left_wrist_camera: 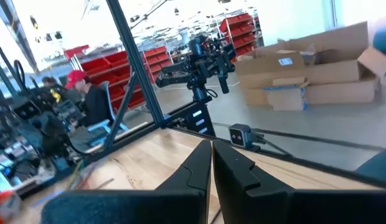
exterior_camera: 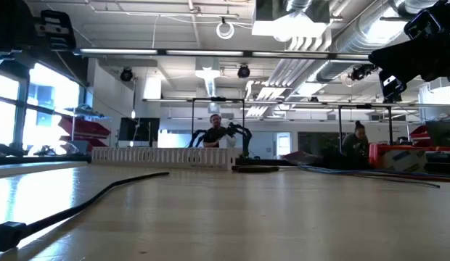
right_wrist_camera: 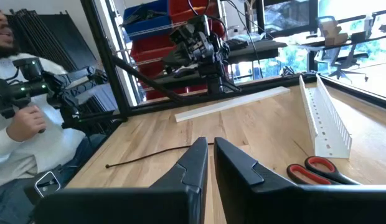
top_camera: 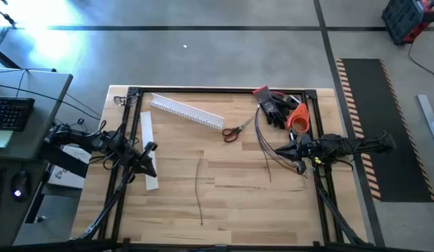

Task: Ziptie cables
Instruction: Wrap the black zip tie on the cables

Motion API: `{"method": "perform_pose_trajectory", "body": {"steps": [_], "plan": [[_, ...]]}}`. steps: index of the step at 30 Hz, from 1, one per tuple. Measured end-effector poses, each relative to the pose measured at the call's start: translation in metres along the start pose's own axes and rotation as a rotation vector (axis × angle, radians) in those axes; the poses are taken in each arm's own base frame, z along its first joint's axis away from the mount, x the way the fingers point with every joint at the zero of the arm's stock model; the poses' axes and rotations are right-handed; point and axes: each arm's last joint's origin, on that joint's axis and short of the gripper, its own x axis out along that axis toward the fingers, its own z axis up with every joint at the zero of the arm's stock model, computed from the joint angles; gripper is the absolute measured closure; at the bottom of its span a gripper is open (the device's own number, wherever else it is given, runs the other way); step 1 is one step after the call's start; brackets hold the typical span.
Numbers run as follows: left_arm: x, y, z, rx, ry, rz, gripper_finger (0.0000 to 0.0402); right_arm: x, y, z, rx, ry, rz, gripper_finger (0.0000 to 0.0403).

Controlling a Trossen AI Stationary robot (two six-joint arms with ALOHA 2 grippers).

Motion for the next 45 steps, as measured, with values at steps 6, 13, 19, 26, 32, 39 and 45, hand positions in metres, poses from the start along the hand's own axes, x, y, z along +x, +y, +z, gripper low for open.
{"method": "perform_pose_trajectory", "body": {"steps": [6,13,19,26,32,39,45], "plan": [[0.000,0.003,0.000,-0.100,0.012,0.113,0.0401,0.000,0.000,0.000,0.000,0.000,0.000,0.0387],[-0.004,0.015,0.001,-0.212,0.036,0.535,0.0401,0.000,0.000,0.000,0.000,0.000,0.000,0.0387],[-0.005,0.017,0.000,-0.386,-0.008,0.598,0.0401,0.000,0.000,0.000,0.000,0.000,0.000,0.0387],[-0.005,0.016,0.000,-0.497,-0.042,0.574,0.0401,0.000,0.000,0.000,0.000,0.000,0.000,0.0387],[-0.005,0.016,0.001,-0.483,-0.041,0.577,0.0401,0.000,0.000,0.000,0.000,0.000,0.000,0.0387],[-0.005,0.017,0.000,-0.464,-0.032,0.596,0.0401,0.000,0.000,0.000,0.000,0.000,0.000,0.0387],[-0.007,0.020,0.002,-0.351,-0.019,0.723,0.0400,0.000,0.000,0.000,0.000,0.000,0.000,0.0387]]}}
